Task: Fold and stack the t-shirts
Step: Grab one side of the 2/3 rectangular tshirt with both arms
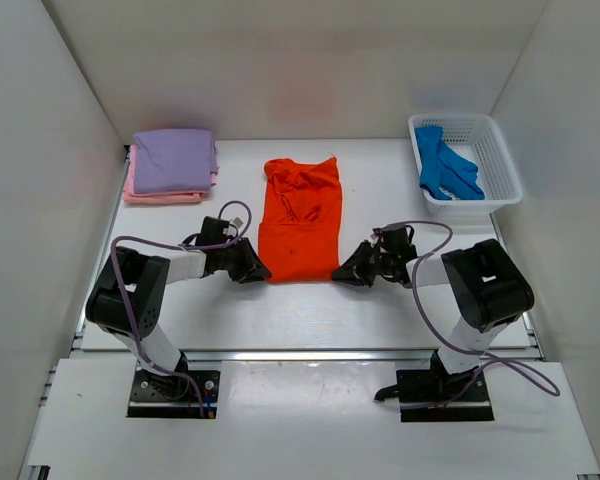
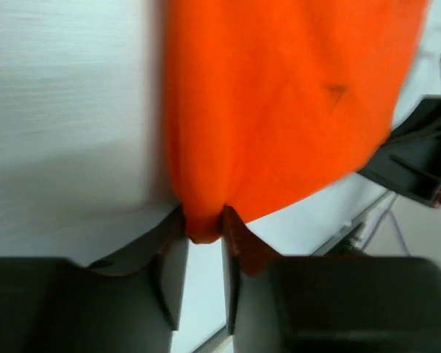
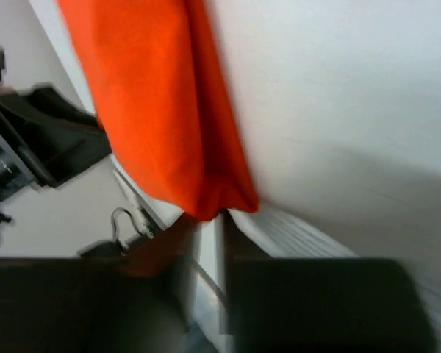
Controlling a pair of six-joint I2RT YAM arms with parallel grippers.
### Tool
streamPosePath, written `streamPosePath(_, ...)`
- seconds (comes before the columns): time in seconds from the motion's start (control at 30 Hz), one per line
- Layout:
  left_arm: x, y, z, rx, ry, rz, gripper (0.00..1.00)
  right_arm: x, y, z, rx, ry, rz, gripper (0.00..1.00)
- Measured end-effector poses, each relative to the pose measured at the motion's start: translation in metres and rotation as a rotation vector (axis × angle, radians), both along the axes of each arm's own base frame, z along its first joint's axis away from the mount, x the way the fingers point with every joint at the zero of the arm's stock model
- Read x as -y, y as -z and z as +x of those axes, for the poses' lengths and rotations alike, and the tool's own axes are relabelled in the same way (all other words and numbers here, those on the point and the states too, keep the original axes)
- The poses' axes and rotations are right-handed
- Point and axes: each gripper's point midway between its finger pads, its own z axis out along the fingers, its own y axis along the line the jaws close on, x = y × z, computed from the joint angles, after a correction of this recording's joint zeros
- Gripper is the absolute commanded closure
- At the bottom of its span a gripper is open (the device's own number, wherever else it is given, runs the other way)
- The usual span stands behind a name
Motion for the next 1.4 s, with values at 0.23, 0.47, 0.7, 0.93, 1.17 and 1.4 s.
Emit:
streamPosePath(0.23, -0.002, 0.009, -0.013, -0.020, 0.018, -0.002, 1.00, 0.010, 0.016, -0.024, -0.071, 0.021, -0.018, 0.99)
streamPosePath(0.47, -0.011, 0.008, -0.085, -0.050, 0.094, 0.028, 0.98, 0.016, 0.005, -0.086, -0.048, -0.091, -0.079, 1.00)
streamPosePath(0.7, -0.014, -0.007, -0.131, -0.018, 0.153, 0.033, 0.91, 0.021, 0.008, -0.149, -0.060, -0.205, -0.125, 0.71)
streamPosePath(0.93, -0.030, 0.002, -0.142, -0.027, 0.085, 0.059, 0.89, 0.028, 0.003, -0.163, -0.038, -0.168, -0.083, 0.46)
streamPosePath(1.17, -0.033, 0.007, -0.148, -0.043, 0.062, 0.056, 0.87, 0.014, 0.002, -0.169, -0.051, -0.188, -0.044, 0.44)
streamPosePath(1.4, -0.033, 0.004, -0.148, -0.024, 0.046, 0.045, 0.89, -0.017, 0.000, -0.173, -0.066, -0.264, -0.033, 0.46)
